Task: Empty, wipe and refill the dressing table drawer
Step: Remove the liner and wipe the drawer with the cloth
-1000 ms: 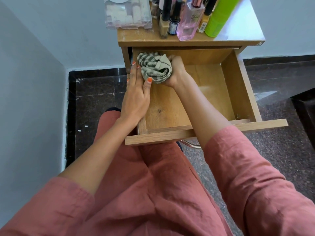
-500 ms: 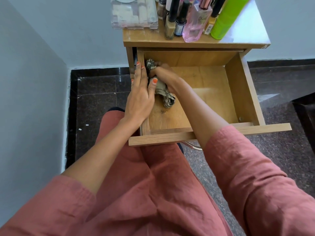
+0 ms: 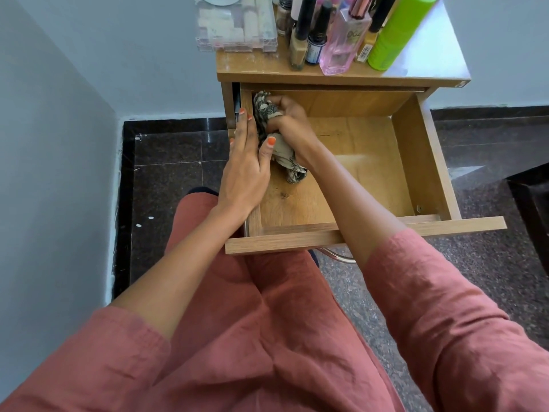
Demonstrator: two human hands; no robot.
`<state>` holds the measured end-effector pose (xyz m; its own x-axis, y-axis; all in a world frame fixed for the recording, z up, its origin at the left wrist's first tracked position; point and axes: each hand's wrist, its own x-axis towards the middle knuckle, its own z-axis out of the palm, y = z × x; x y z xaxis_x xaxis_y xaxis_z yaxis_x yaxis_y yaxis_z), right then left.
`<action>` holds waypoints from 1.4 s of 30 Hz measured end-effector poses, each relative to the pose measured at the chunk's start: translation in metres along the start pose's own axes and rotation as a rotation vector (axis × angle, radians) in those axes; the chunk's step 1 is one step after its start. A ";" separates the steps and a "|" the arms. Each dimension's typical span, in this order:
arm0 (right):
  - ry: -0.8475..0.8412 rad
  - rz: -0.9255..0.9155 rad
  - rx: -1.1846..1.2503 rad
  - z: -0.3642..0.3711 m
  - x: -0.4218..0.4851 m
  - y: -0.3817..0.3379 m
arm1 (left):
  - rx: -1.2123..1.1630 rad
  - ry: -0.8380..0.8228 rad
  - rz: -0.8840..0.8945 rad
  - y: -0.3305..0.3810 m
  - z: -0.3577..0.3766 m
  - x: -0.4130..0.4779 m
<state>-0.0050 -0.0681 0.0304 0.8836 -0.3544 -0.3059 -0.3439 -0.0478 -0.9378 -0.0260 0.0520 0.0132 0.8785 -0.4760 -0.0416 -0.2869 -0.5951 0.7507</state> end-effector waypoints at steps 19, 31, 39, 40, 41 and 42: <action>-0.017 -0.213 -1.665 -0.102 -0.028 0.011 | 0.019 -0.001 -0.012 0.001 0.000 -0.002; -0.336 -0.384 -1.972 -0.149 -0.047 0.044 | 0.022 -0.011 -0.013 -0.002 0.001 0.000; -0.313 -0.423 -3.005 -0.158 -0.027 0.011 | 0.030 -0.004 -0.017 0.000 -0.001 -0.002; -0.329 -0.359 -3.064 -0.152 -0.030 0.013 | 0.032 -0.004 -0.021 0.001 -0.001 -0.002; -0.343 -0.286 -3.087 -0.147 -0.033 0.016 | 0.034 -0.006 -0.024 0.002 -0.001 -0.002; -0.341 -0.220 -3.083 -0.143 -0.036 0.020 | 0.037 -0.007 -0.025 0.002 -0.002 -0.002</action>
<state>-0.0888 -0.1900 0.0464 0.8251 -0.2184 -0.5211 0.5245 -0.0468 0.8501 -0.0281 0.0531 0.0157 0.8830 -0.4648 -0.0649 -0.2788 -0.6308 0.7242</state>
